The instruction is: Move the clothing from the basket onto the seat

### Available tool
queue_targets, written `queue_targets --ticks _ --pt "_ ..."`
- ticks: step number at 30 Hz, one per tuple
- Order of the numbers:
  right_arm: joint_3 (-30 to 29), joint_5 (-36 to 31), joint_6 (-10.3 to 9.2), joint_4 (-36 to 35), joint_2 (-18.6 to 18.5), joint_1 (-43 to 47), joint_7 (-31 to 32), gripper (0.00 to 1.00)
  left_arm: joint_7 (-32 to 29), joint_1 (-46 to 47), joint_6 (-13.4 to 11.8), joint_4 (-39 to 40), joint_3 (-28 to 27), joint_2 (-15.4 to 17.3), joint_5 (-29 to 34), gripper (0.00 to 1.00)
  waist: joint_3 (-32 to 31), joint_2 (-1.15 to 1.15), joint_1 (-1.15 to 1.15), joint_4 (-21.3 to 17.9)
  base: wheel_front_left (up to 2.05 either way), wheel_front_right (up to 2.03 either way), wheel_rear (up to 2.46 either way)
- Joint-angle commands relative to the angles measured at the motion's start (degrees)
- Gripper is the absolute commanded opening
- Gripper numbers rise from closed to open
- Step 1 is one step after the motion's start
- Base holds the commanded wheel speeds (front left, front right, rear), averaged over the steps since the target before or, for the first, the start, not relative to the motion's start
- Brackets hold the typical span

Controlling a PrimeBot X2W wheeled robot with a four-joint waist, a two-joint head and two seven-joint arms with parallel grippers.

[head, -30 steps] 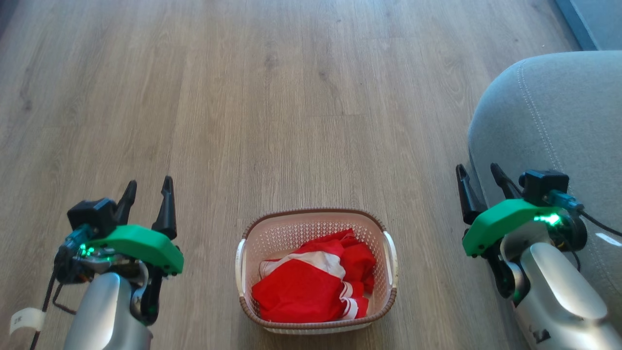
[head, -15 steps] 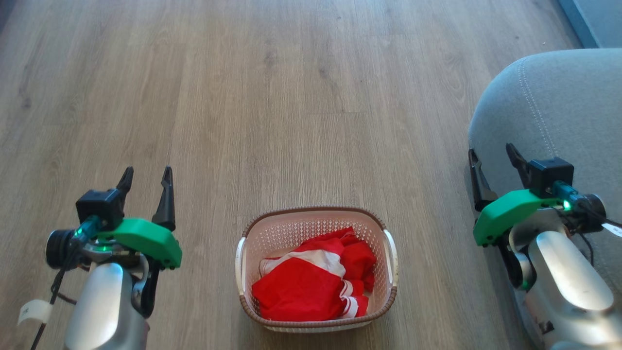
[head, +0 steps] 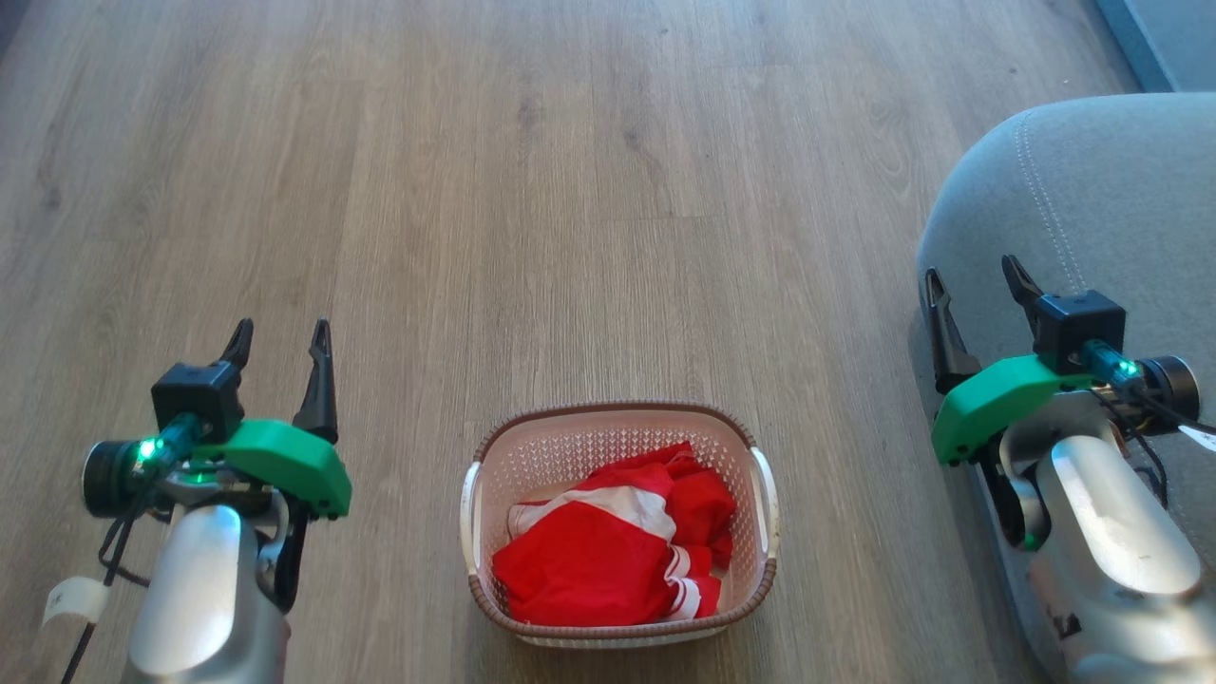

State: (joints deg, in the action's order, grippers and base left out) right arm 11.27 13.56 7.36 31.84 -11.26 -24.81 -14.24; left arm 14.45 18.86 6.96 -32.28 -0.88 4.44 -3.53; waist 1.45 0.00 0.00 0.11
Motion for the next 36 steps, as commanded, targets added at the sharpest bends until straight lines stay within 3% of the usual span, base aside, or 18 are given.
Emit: queue_targets --ticks 1,15,28,36 --pt "0.5 -0.42 0.13 -1.92 0.22 -1.98 -0.75 1.0 0.55 3.27 -0.28 1.69 -2.18 0.92 0.41 1.0 0.0 0.0 0.0 0.0 0.0 0.0 0.0" --pt "-0.83 -0.95 0.13 -4.71 1.31 -2.36 -0.75 1.0 0.55 2.76 0.24 2.53 -1.45 0.11 -0.17 1.0 2.69 0.0 0.0 -0.12 0.0 0.0 0.0" --pt "-2.59 -4.46 0.13 -12.26 3.83 -6.48 -0.75 1.0 0.55 4.83 0.5 3.75 2.3 -0.33 -2.62 1.0 14.41 0.0 0.0 -1.43 0.0 0.0 0.0" --pt "-3.3 -6.67 0.13 -16.36 5.89 -10.46 -0.75 1.0 0.55 7.16 0.52 3.32 9.84 0.53 -5.23 1.0 24.15 0.0 0.0 -3.36 0.0 0.0 0.0"
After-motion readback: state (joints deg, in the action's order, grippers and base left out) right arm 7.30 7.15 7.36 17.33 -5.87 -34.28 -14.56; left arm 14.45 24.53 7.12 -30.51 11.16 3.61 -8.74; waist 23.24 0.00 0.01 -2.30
